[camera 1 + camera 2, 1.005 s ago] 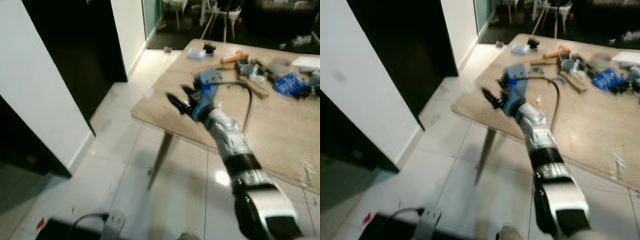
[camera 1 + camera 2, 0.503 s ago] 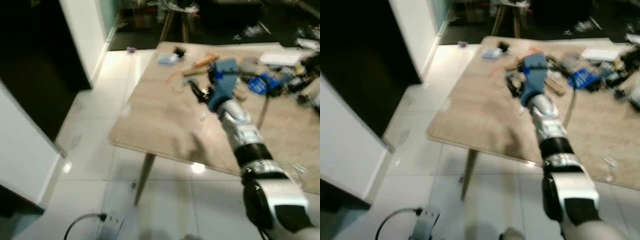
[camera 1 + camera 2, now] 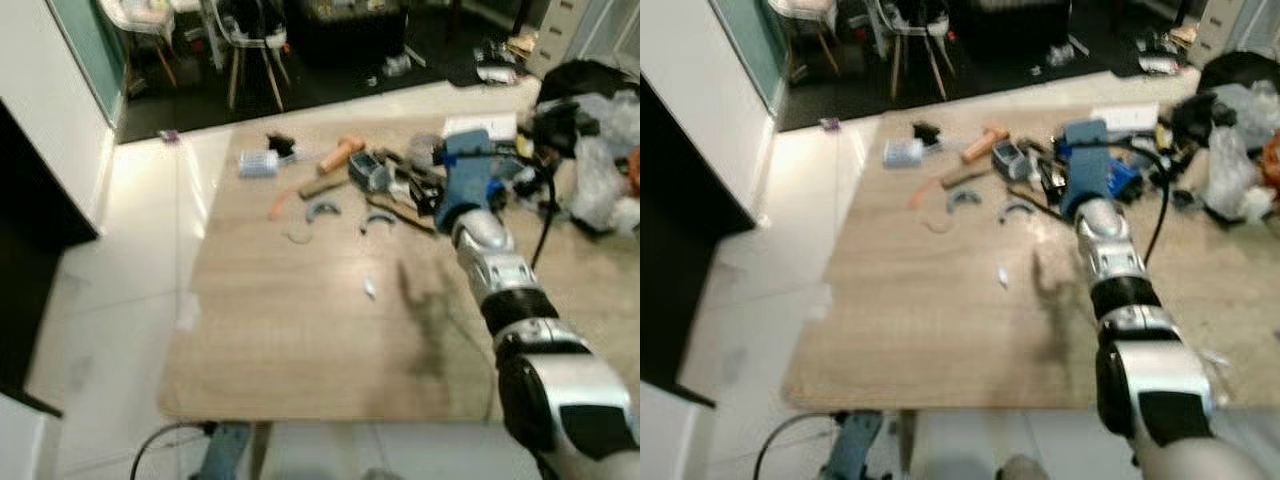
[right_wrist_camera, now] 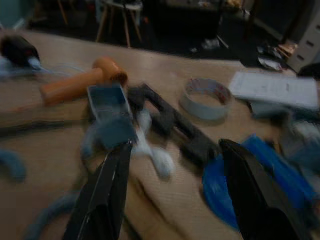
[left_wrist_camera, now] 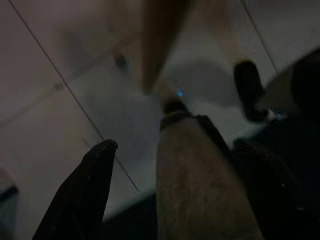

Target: Picking trash to rubbish bin

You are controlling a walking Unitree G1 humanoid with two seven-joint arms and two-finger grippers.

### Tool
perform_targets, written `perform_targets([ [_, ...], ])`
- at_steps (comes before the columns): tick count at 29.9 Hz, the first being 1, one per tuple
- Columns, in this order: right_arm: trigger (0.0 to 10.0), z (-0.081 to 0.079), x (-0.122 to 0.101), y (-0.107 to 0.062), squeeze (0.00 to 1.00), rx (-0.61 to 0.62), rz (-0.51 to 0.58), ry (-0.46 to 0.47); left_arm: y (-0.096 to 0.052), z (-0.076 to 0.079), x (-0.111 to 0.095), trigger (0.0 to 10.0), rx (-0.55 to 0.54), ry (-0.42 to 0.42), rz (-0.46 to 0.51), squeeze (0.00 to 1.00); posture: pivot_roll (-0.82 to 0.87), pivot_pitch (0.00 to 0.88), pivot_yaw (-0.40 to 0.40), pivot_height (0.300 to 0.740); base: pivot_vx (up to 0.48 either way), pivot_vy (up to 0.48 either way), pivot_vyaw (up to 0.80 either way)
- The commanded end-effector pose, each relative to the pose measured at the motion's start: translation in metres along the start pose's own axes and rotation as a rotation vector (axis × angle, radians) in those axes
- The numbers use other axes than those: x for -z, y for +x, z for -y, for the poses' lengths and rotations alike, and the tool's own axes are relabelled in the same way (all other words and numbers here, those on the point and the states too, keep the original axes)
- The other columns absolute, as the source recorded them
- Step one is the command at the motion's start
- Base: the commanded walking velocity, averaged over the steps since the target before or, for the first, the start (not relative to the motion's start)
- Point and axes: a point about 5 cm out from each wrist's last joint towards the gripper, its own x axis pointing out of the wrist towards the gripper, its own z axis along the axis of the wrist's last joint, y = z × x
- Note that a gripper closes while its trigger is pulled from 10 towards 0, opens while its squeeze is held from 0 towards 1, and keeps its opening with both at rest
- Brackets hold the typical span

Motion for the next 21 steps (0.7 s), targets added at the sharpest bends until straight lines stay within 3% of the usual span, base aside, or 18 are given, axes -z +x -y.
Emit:
perform_targets([
  [1,10.0,-0.017,0.012,-0.001,0.0,-0.065,-0.057,0.005,-0.003,-0.002,0.017,10.0,-0.006,0.007,-0.06,0.0,-0.15,0.046,0.075,0.74,0.0,0.0,0.0],
  [3,10.0,-0.03,0.02,-0.002,0.0,-0.133,-0.109,0.016,-0.004,-0.002,0.019,10.0,-0.007,0.018,-0.067,0.0,-0.15,0.047,0.076,0.74,0.0,0.0,0.0],
  [10,10.0,-0.038,0.031,-0.004,0.0,-0.192,-0.176,-0.006,-0.004,-0.002,0.02,10.0,-0.006,0.024,-0.069,0.0,-0.14,0.054,0.075,0.74,0.0,0.0,0.0],
  [15,10.0,-0.029,0.035,-0.005,0.0,-0.149,-0.204,-0.049,-0.005,-0.001,0.021,10.0,-0.005,0.021,-0.068,0.0,-0.14,0.058,0.074,0.74,0.0,0.0,0.0],
  [21,10.0,-0.027,0.042,-0.006,0.0,-0.127,-0.255,-0.031,-0.005,-0.001,0.022,10.0,-0.003,0.021,-0.069,0.0,-0.14,0.061,0.074,0.74,0.0,0.0,0.0],
])
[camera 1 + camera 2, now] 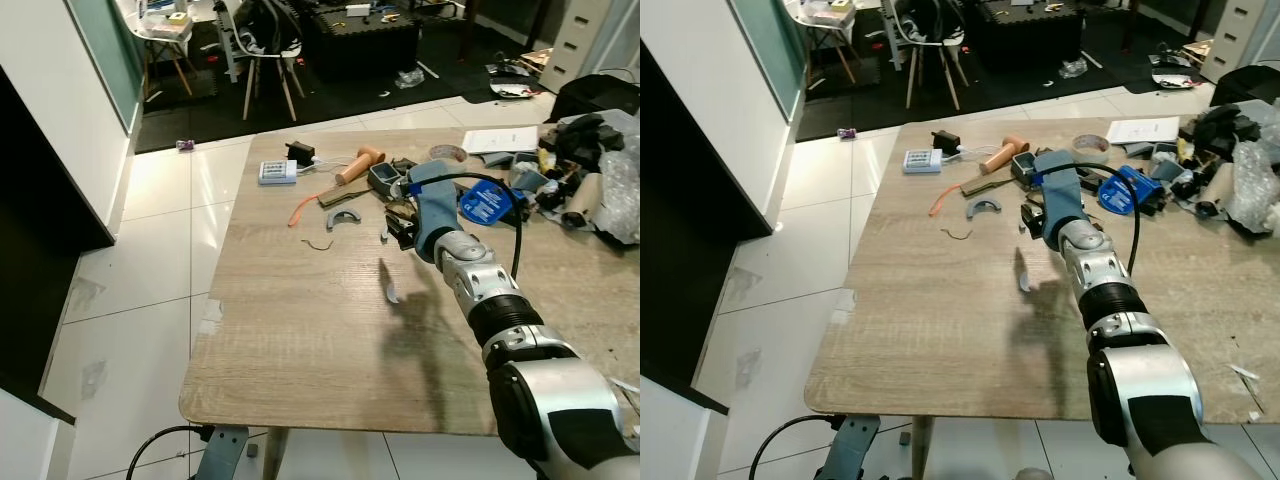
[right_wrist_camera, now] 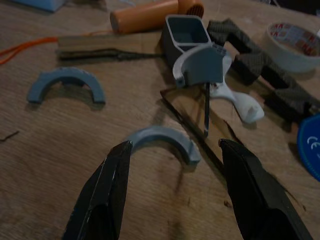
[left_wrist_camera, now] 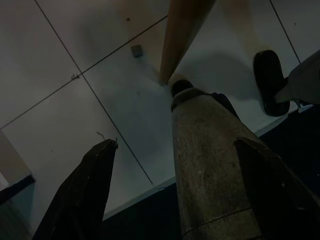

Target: Picking trash to rubbish bin

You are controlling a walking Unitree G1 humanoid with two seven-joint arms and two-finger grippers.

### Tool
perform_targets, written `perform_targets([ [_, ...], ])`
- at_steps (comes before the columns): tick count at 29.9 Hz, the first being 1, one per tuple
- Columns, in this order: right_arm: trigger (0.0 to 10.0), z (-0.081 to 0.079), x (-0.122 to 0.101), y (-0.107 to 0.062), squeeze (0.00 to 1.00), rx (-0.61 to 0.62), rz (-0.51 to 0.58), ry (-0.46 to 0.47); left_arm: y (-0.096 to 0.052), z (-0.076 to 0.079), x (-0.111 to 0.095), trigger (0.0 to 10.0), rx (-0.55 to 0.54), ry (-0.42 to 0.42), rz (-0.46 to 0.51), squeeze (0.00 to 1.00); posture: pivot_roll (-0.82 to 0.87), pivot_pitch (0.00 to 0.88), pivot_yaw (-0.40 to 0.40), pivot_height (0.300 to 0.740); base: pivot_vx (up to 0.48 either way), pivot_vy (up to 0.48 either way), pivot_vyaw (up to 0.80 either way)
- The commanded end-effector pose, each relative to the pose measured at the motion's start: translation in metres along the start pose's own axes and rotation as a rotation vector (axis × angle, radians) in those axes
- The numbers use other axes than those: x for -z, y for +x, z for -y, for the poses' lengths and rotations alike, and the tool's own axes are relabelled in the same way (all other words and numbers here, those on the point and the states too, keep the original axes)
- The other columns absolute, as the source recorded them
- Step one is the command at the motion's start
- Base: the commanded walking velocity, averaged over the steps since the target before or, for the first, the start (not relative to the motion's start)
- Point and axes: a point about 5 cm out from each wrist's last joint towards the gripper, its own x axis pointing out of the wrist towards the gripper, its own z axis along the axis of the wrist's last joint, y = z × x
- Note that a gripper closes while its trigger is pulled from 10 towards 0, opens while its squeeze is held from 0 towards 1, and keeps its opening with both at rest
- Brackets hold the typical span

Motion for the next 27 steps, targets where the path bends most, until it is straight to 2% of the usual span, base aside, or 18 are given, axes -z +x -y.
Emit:
perform_targets([
  [1,10.0,-0.005,0.011,0.0,0.0,-0.021,-0.048,0.015,-0.002,0.0,0.012,10.0,0.006,0.005,-0.046,0.0,-0.14,0.061,0.074,0.74,0.0,0.0,0.0],
  [4,10.0,-0.014,0.022,-0.001,0.0,-0.066,-0.093,0.074,-0.002,0.001,0.014,10.0,0.009,0.006,-0.048,0.0,-0.14,0.076,0.077,0.74,0.0,0.0,0.0],
  [8,10.0,-0.019,0.023,0.0,0.0,-0.075,-0.084,0.119,-0.003,0.002,0.017,10.0,0.013,0.006,-0.051,0.0,-0.13,0.087,0.08,0.74,0.0,0.0,0.0],
  [27,10.0,-0.026,0.026,0.001,0.0,-0.041,-0.077,0.168,-0.009,0.006,0.038,10.0,0.031,0.023,-0.084,0.0,-0.11,0.161,0.096,0.74,0.0,0.0,0.0],
])
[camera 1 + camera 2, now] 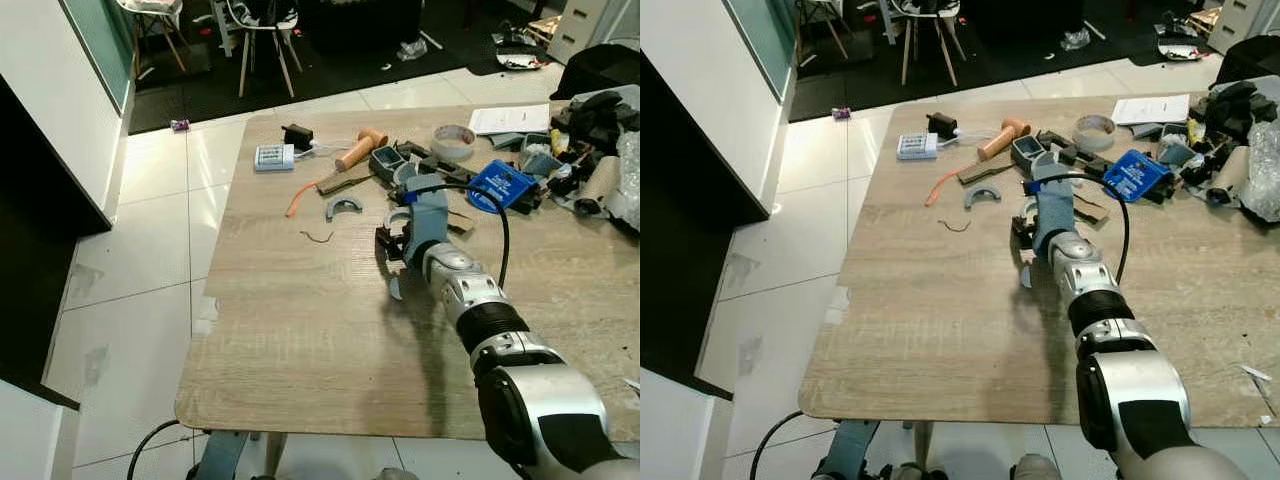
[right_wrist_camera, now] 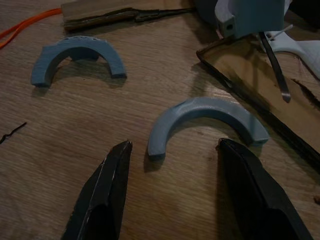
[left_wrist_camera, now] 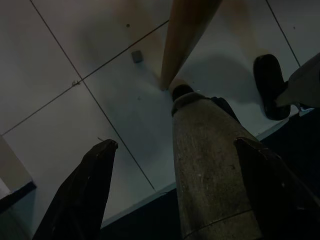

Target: Picking trash to rubbish bin

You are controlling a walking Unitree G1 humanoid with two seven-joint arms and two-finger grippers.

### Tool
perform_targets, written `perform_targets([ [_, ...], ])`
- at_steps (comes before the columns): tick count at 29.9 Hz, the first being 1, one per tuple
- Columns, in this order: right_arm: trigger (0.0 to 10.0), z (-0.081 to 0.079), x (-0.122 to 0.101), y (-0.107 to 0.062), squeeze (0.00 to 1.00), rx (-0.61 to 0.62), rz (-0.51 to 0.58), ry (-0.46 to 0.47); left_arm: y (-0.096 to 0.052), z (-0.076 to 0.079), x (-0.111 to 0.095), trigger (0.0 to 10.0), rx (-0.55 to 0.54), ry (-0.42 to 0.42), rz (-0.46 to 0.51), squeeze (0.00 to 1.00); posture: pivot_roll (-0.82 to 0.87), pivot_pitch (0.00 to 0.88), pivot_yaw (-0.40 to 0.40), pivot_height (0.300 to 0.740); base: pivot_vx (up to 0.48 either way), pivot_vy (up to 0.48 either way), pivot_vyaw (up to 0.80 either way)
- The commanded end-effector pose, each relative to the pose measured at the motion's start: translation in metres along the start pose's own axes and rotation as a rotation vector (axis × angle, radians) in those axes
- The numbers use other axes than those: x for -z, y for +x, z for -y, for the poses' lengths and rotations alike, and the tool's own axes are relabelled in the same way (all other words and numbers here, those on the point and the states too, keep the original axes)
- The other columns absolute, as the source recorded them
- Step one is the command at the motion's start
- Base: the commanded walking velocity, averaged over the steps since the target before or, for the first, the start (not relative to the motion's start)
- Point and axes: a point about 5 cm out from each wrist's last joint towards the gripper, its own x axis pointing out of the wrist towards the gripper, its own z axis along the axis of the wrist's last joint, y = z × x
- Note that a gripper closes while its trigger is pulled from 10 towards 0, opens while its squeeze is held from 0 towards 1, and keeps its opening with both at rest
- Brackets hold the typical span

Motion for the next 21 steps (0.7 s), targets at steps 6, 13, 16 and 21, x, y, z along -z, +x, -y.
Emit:
perform_targets([
  [6,10.0,-0.0044,0.012,0.0,0.0,-0.002,-0.045,0.038,-0.0104,0.0023,0.0385,10.0,0.03,0.013,-0.134,0.0,-0.1,0.172,0.104,0.74,0.0,0.0,0.0],
  [13,4.8,-0.0015,0.0096,0.0001,0.0,0.016,-0.039,0.042,-0.0096,0.001,0.0353,10.0,0.028,0.016,-0.123,0.0,-0.1,0.175,0.105,0.74,0.0,0.0,0.0],
  [16,0.0,0.0,0.0084,0.0,0.0,0.022,-0.035,0.043,-0.0097,0.001,0.0355,10.0,0.028,0.016,-0.122,0.0,-0.1,0.175,0.106,0.74,0.0,0.0,0.0],
  [21,0.0,0.0045,0.0039,0.0,0.0,0.041,-0.021,0.05,-0.0098,0.0016,0.0358,10.0,0.031,0.013,-0.12,0.0,-0.1,0.172,0.105,0.74,0.0,0.0,0.0],
])
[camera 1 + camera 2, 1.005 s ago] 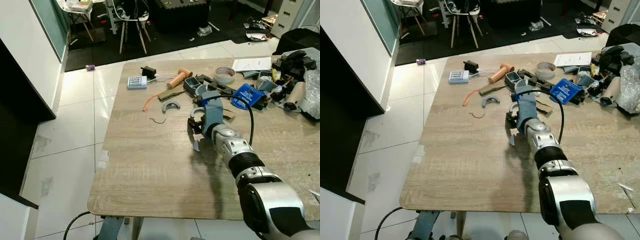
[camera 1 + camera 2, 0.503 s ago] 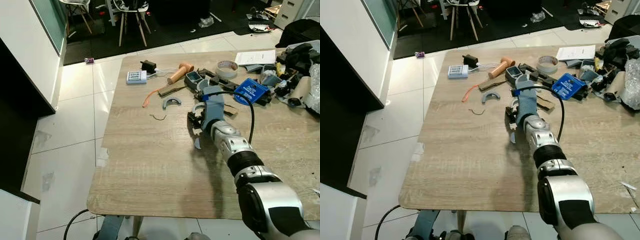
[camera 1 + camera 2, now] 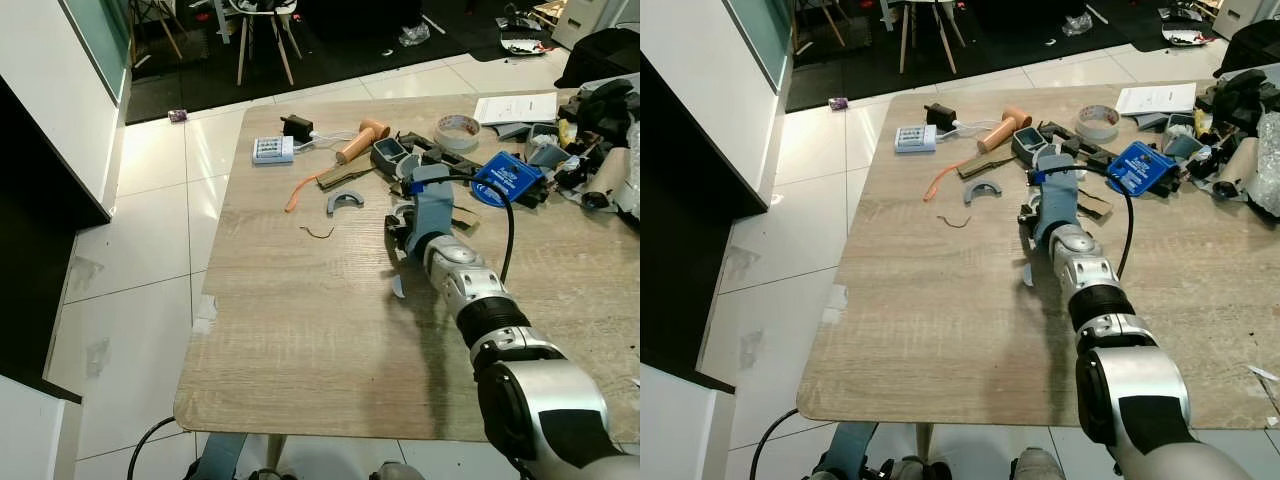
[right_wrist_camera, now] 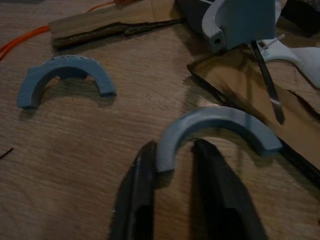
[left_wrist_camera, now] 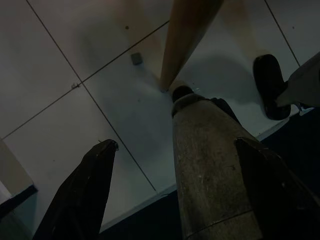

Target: Picking trash to rubbish bin

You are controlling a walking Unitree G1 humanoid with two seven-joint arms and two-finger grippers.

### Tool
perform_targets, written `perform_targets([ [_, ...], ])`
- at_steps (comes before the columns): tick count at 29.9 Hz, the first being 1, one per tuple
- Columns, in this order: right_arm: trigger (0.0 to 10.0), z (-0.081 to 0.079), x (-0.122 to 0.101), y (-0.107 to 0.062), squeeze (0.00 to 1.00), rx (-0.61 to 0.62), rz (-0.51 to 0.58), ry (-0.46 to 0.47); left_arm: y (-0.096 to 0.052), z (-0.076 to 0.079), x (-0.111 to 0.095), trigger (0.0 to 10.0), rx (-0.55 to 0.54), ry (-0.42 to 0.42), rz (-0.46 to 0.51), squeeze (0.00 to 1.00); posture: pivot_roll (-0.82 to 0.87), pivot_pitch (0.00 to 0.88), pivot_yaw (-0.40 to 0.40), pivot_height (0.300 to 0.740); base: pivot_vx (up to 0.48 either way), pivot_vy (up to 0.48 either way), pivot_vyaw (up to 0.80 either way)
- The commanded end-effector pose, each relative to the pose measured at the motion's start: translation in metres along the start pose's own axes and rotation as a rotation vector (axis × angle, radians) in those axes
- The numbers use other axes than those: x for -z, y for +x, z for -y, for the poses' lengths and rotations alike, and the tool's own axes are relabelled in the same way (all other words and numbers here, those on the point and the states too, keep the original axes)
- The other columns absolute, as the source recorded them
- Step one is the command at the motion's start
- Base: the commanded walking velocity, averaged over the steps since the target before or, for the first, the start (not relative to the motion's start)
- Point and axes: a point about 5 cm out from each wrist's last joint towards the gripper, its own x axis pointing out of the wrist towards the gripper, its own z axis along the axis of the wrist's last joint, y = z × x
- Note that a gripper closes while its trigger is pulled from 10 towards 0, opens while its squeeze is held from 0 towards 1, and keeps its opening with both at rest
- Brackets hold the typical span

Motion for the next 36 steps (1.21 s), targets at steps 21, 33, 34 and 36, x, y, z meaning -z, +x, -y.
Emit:
perform_targets([
  [21,1.2,-0.028,-0.043,-0.005,0.0,-0.253,0.316,0.296,-0.007,-0.001,0.028,10.0,0.017,-0.003,-0.138,0.0,-0.12,0.111,0.097,0.74,0.0,0.0,0.0],
  [33,10.0,-0.055,-0.065,-0.015,0.0,-0.521,0.449,0.46,-0.006,-0.007,0.024,10.0,0.002,-0.018,-0.141,0.0,-0.12,0.057,0.1,0.74,0.0,0.0,0.0],
  [34,10.0,-0.055,-0.065,-0.015,0.0,-0.521,0.449,0.46,-0.006,-0.007,0.024,10.0,0.002,-0.018,-0.141,0.0,-0.12,0.057,0.1,0.74,0.0,0.0,0.0],
  [36,10.0,-0.061,-0.069,-0.021,0.0,-0.608,0.479,0.478,-0.007,-0.009,0.025,10.0,-0.01,-0.025,-0.143,0.0,-0.12,0.057,0.1,0.74,0.0,0.0,0.0],
])
